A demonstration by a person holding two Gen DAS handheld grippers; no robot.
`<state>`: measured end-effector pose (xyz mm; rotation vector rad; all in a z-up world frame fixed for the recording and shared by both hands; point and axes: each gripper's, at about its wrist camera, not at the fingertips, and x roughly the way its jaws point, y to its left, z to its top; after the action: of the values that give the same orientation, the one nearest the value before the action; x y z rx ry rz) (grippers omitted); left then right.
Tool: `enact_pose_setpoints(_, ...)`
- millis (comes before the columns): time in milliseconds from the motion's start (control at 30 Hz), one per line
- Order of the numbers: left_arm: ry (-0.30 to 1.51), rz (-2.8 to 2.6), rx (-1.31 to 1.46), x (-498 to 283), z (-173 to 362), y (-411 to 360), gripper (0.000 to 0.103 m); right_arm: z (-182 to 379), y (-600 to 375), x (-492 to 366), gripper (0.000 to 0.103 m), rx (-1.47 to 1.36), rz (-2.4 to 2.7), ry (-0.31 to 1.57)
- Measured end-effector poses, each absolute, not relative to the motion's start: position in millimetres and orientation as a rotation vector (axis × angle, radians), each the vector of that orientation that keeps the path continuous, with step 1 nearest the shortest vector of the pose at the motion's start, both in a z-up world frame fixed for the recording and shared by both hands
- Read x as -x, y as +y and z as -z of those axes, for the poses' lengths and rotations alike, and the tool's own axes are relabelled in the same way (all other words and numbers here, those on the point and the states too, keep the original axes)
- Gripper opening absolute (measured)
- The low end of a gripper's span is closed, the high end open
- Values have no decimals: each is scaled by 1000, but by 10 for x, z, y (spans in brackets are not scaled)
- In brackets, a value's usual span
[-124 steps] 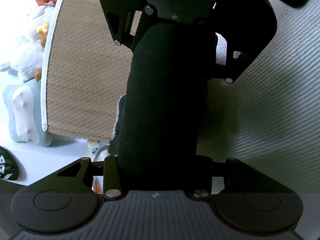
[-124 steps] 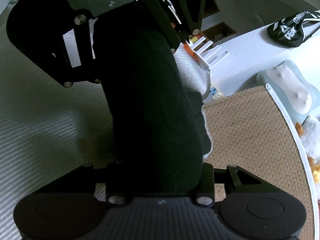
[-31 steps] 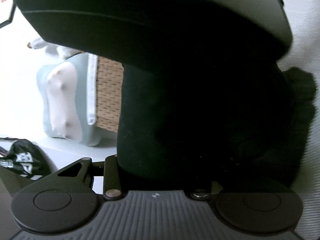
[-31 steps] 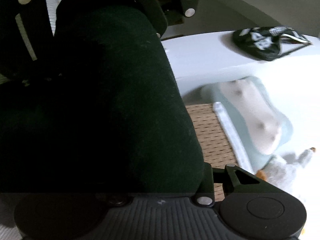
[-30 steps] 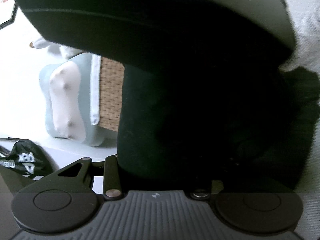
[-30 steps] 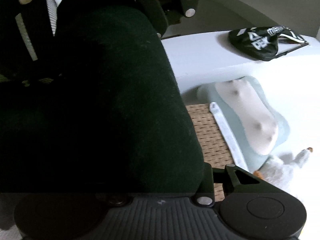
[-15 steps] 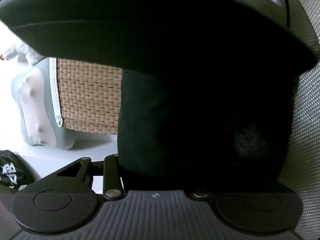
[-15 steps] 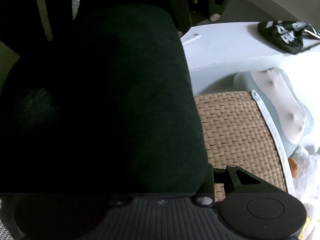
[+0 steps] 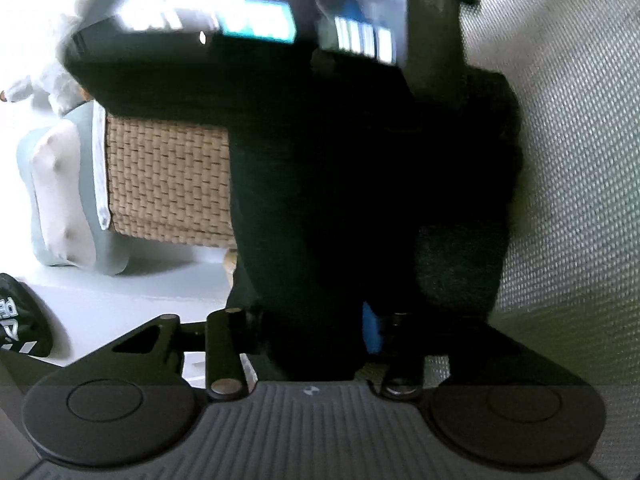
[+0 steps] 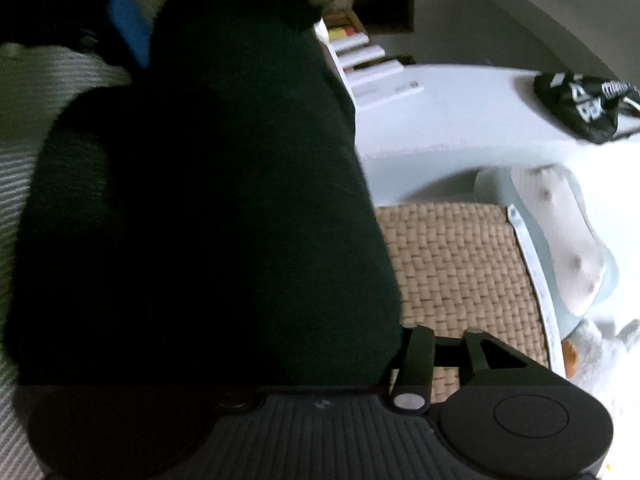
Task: Fold clothes
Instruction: 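Lower the black shirt bundle onto the mattress with both tools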
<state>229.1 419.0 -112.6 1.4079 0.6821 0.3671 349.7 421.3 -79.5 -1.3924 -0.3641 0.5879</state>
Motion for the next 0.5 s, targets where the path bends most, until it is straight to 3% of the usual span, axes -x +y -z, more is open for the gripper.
enact_pose_setpoints(100, 698, -377, -1382, -2306, 1134, 4250, 43, 781, 4045, -3397, 66, 1417, -644, -422)
enact_pose_setpoints(267, 730, -395, -1359, -2403, 1127, 4361, 42, 864, 3864, -3188, 67, 1418, -718, -484)
enact_pose_setpoints(433, 762, -404, -1346, -2355, 1191, 4302, 42, 827, 3943, -3192, 47, 1397, -743, -463)
enact_pose_setpoints(500, 762, -401, -1351, -2345, 1209, 4293, 42, 813, 3978, -3204, 45, 1400, -756, -440)
